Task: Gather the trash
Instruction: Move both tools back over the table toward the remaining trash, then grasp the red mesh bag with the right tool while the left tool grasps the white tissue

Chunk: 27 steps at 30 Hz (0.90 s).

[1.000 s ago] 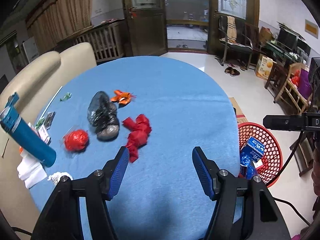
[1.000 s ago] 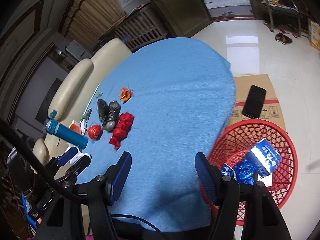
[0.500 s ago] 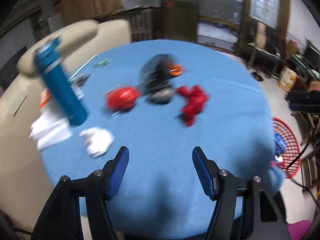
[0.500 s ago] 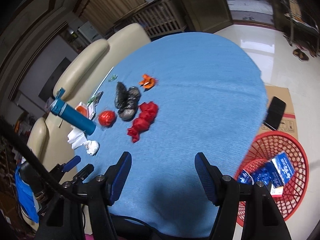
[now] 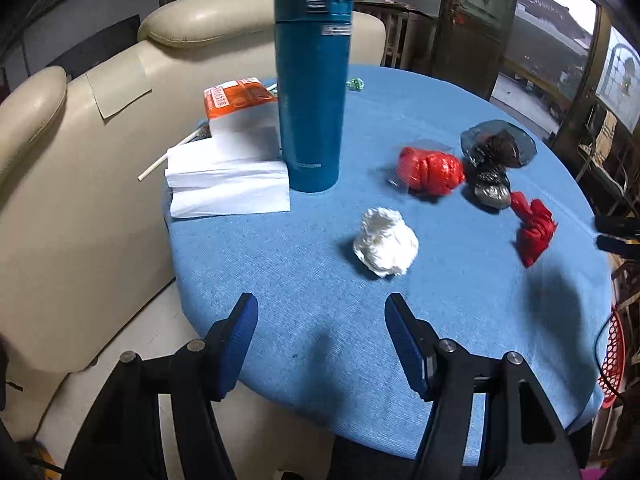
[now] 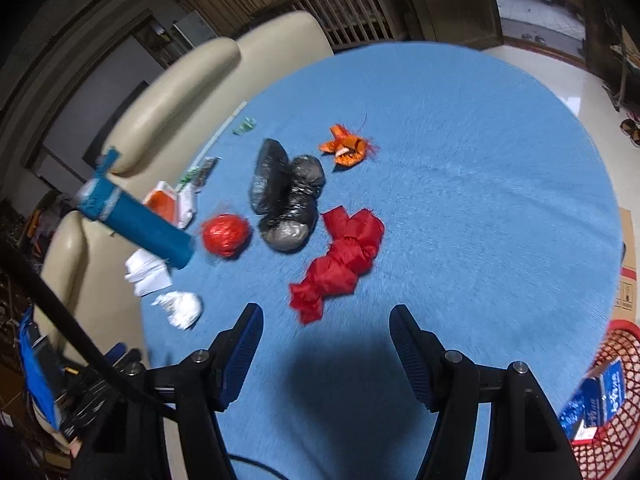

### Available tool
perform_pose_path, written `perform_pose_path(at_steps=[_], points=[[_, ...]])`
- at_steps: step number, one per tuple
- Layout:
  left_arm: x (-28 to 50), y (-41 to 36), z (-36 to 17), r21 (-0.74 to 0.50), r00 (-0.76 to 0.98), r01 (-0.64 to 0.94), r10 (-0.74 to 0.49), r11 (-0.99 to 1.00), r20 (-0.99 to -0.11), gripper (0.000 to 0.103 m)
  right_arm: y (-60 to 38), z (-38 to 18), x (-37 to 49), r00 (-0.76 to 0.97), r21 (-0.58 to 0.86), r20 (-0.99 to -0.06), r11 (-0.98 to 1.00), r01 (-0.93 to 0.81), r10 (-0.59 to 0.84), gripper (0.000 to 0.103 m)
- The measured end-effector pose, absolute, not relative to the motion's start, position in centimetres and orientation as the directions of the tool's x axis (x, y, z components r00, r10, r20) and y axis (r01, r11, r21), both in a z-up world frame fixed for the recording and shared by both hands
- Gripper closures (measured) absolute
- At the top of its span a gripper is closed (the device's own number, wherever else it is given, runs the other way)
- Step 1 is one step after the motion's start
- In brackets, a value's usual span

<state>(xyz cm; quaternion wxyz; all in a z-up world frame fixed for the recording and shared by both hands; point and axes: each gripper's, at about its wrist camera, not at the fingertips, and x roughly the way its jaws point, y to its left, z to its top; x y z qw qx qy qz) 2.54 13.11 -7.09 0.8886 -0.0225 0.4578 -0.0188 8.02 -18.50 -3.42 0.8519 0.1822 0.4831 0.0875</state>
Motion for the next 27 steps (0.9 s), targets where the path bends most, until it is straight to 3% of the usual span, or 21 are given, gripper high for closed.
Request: perform_pose_path(at_steps=[5, 13, 18, 21, 22, 23, 24, 27], points=[[3.9, 13.6, -7.4, -0.089, 0.566, 0.021, -0.085, 0.996, -0.820, 0.035, -17.5, -6.0, 11.8, 0.477, 0.407, -0.817, 0.910, 0.078, 0.325, 0.034], [8.3, 11.3, -8.1, -0.125, 0.550, 0.102, -0.161, 0.987, -0.820, 0.033, -15.4, -7.9, 15.5, 0.447, 0.310, -0.865, 0.943, 0.119, 0.228, 0.034], [10.8, 9.6, -9.5, -0.145, 0.511, 0.129, -0.191, 0.981, -0.838, 0.033, -14.6, -8.8, 16.5, 0.438, 0.251, -0.883, 0.959, 0.131, 0.171, 0.053], [11.7, 8.4, -10.6, -0.134, 0.487, 0.140, -0.186, 0.981, -0.853, 0.034, -14.2, -9.7, 16.9, 0.417, 0.252, -0.890, 0.961, 0.115, 0.184, 0.058], [11.8, 8.1, -10.9, -0.144, 0.479, 0.153, -0.201, 0.978, -0.855, 0.036, -14.1, -9.9, 16.8, 0.423, 0.252, -0.887, 0.962, 0.108, 0.185, 0.059], [11.8, 7.9, -11.2, -0.149, 0.472, 0.155, -0.205, 0.977, -0.857, 0.051, -13.9, -9.8, 16.6, 0.434, 0.238, -0.883, 0.967, 0.092, 0.176, 0.061], [11.8, 7.7, -11.4, -0.151, 0.462, 0.157, -0.208, 0.976, -0.862, 0.056, -13.8, -9.8, 16.5, 0.442, 0.233, -0.879, 0.969, 0.076, 0.177, 0.062], [11.3, 7.4, -11.2, -0.140, 0.480, 0.160, -0.201, 0.977, -0.854, 0.060, -13.8, -9.3, 15.5, 0.474, 0.236, -0.860, 0.971, 0.041, 0.190, 0.062]])
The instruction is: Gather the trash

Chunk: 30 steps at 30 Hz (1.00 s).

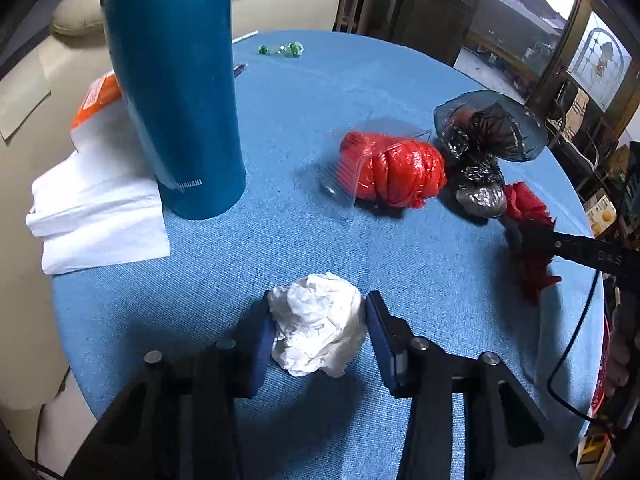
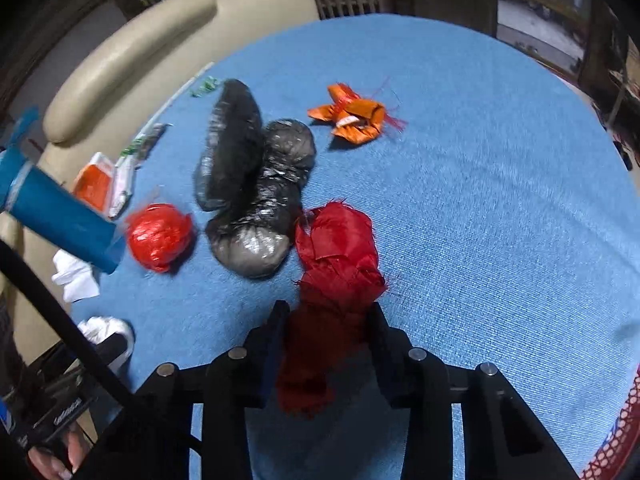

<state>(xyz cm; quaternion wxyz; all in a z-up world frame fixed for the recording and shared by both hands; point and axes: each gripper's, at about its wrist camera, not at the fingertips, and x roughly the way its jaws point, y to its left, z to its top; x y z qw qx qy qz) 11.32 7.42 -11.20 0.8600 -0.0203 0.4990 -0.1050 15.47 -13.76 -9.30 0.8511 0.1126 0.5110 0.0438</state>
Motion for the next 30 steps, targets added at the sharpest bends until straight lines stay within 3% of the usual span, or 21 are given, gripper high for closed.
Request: perform_pose_path(at_steps=[30], points=[[0.3, -3.4, -0.5, 0.000, 0.640, 0.355, -0.243, 0.935, -0.729, 0.061, -22.6, 0.3, -4.5, 0.730, 0.341, -0.652, 0.939, 0.044, 0.203, 0.062]])
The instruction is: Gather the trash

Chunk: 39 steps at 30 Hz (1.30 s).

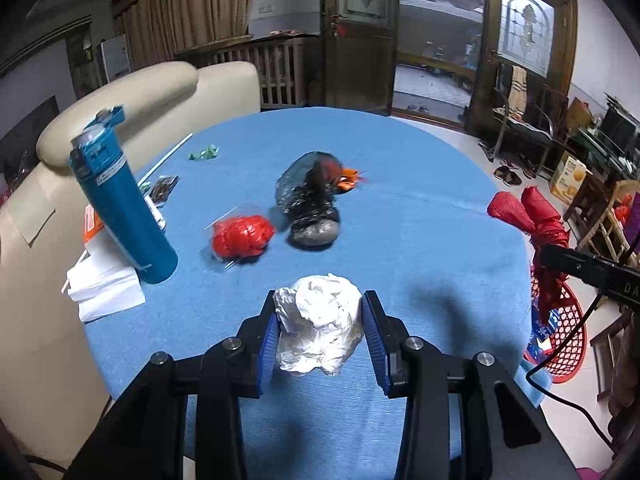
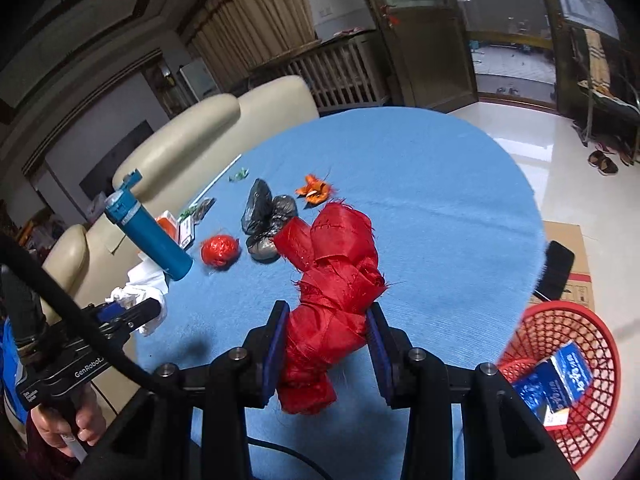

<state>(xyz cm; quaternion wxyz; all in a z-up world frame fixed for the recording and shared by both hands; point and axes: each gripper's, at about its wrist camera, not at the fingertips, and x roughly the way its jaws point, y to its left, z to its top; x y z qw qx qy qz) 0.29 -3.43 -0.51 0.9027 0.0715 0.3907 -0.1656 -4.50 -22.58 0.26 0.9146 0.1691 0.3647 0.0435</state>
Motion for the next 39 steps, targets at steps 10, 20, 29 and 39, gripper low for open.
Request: perform_pose_path(at_steps=[10, 20, 29, 39], points=[[-1.2, -5.4, 1.4, 0.027, 0.663, 0.379, -0.251, 0.925, -0.706, 0.061, -25.4, 1.7, -7.7, 0.778, 0.347, -0.608, 0.934, 0.083, 0.157, 0.062], [-2.2, -6.7, 2.7, 0.049, 0.680, 0.396, -0.256, 0.917, -0.687, 0.061, -27.2, 2.9, -9.7, 0.813, 0.357, -0.567, 0.929, 0.095, 0.135, 0.062], [-2.8, -7.3, 3.6, 0.058, 0.693, 0.402, -0.263, 0.914, -0.671, 0.061, -28.0, 3.6, -10.7, 0.828, 0.362, -0.546, 0.927, 0.098, 0.126, 0.062], [-3.2, -8.1, 4.1, 0.059, 0.698, 0.413, -0.275, 0.909, -0.661, 0.061, -28.4, 4.3, -11.8, 0.840, 0.358, -0.531, 0.928, 0.103, 0.111, 0.062]])
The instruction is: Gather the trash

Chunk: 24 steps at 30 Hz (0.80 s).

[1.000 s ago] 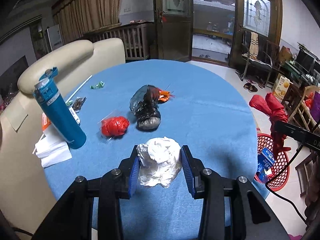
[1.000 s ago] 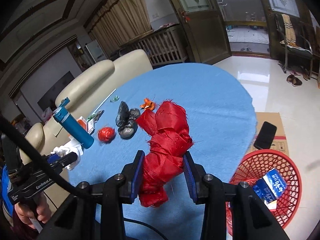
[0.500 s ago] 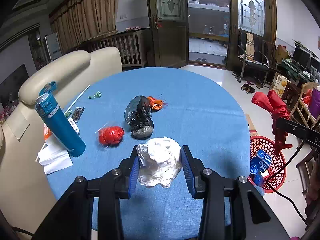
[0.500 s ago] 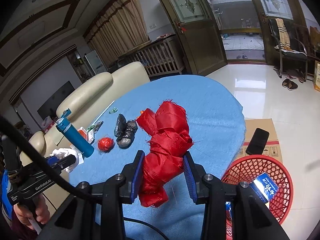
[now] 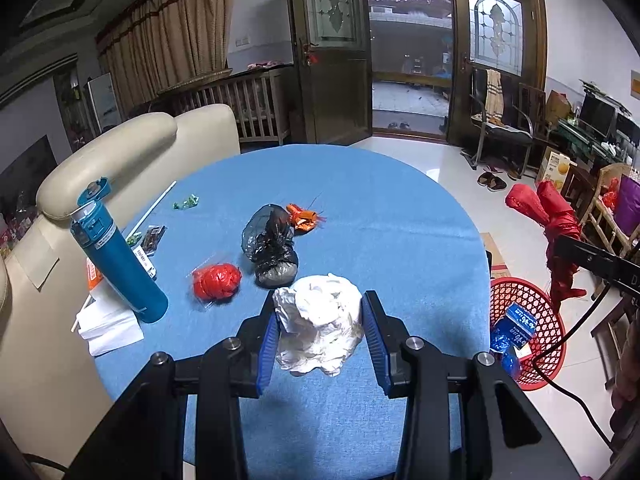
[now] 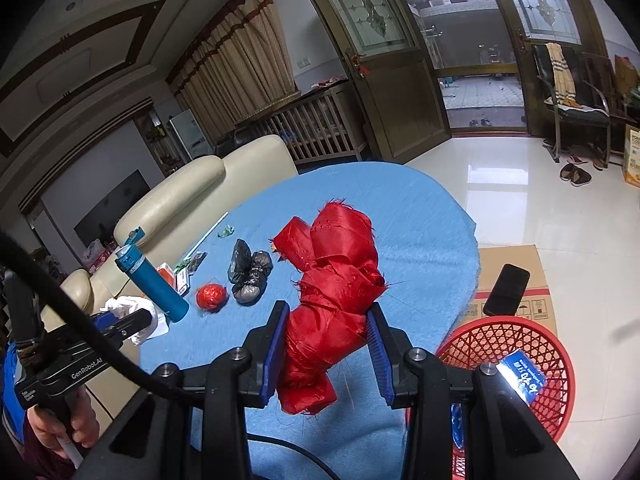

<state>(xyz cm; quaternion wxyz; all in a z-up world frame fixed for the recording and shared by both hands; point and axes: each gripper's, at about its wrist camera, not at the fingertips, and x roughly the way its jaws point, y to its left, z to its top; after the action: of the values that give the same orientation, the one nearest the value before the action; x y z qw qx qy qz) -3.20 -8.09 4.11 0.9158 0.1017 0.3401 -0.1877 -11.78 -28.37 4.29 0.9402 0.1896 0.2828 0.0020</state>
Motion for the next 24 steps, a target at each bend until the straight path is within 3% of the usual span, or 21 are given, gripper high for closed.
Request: perform_pose_path(at_steps=[24], points=[[-3.4, -11.0, 4.2, 0.075, 0.684, 0.454, -0.294, 0.888, -0.667, 0.061, -31.2, 4.5, -13.6, 0.855, 0.373, -0.513, 0.918, 0.137, 0.081, 0.062]])
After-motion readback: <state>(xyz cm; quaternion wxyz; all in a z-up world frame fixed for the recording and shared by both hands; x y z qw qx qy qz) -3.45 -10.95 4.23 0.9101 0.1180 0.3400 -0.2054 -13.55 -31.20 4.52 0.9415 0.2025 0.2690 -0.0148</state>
